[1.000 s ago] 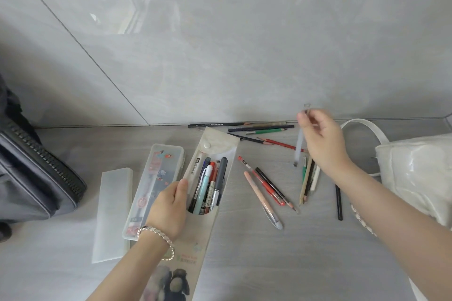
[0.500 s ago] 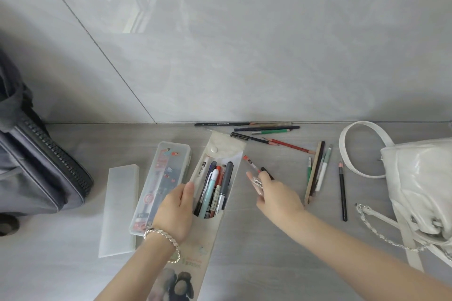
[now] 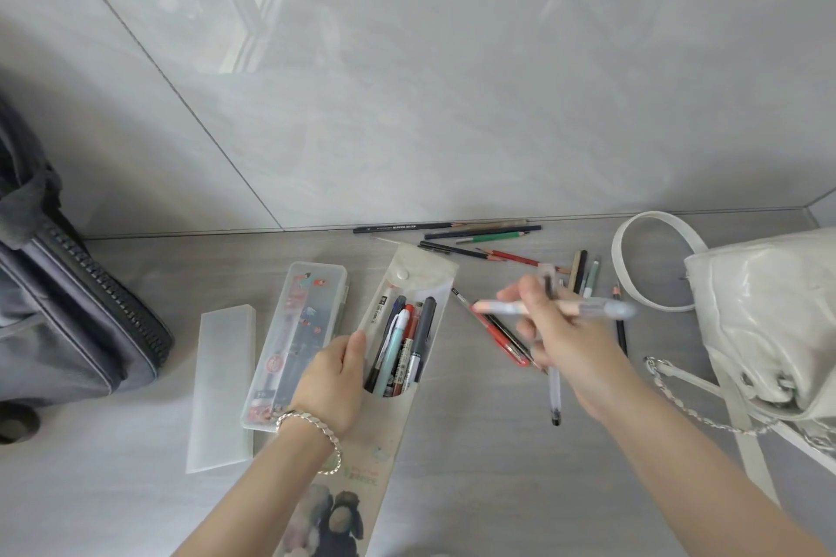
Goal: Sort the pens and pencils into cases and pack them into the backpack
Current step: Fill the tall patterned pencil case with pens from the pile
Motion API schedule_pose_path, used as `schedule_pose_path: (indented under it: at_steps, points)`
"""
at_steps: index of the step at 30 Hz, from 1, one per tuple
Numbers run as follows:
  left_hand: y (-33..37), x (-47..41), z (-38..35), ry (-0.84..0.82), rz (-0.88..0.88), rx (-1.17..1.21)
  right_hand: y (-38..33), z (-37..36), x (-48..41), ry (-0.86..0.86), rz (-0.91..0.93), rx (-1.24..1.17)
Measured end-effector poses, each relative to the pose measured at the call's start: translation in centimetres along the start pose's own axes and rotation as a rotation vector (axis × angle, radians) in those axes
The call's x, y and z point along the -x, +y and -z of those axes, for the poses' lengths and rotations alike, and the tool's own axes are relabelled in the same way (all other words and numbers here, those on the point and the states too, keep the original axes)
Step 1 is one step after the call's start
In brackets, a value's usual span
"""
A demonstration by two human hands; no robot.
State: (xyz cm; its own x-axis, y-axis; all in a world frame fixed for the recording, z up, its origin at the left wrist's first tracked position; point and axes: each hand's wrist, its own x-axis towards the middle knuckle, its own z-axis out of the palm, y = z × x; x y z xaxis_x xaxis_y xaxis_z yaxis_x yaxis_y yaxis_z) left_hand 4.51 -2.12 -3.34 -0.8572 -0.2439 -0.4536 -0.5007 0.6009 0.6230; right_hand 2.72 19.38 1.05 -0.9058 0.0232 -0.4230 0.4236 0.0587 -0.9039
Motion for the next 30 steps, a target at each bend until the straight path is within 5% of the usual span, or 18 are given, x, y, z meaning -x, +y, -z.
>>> schedule_pose_path:
  at_steps: [8, 12, 18, 24, 30]
  points:
    - [1.2, 1.5, -1.3, -0.068, -0.104, 0.013, 1.1, -4.2, 1.2, 0.044, 0.112, -0.02]
    - [1.6, 2.4, -1.8, -0.093, -0.136, 0.014, 1.9, -5.3, 1.5, -0.075, 0.076, 0.041]
    - [1.7, 3.1, -1.7, -0.091, -0.177, -0.037, 1.5, -4.3, 0.8, 0.195, 0.198, -0.07]
    - [2.0, 3.2, -1.8, -0.077, -0.18, -0.006, 3.1, -5.3, 1.8, 0.041, 0.391, 0.39]
    - [1.5, 2.8, -1.6, -0.096, -0.157, -0.047, 0.4, -5.2, 1.8, 0.143, 0.425, -0.421]
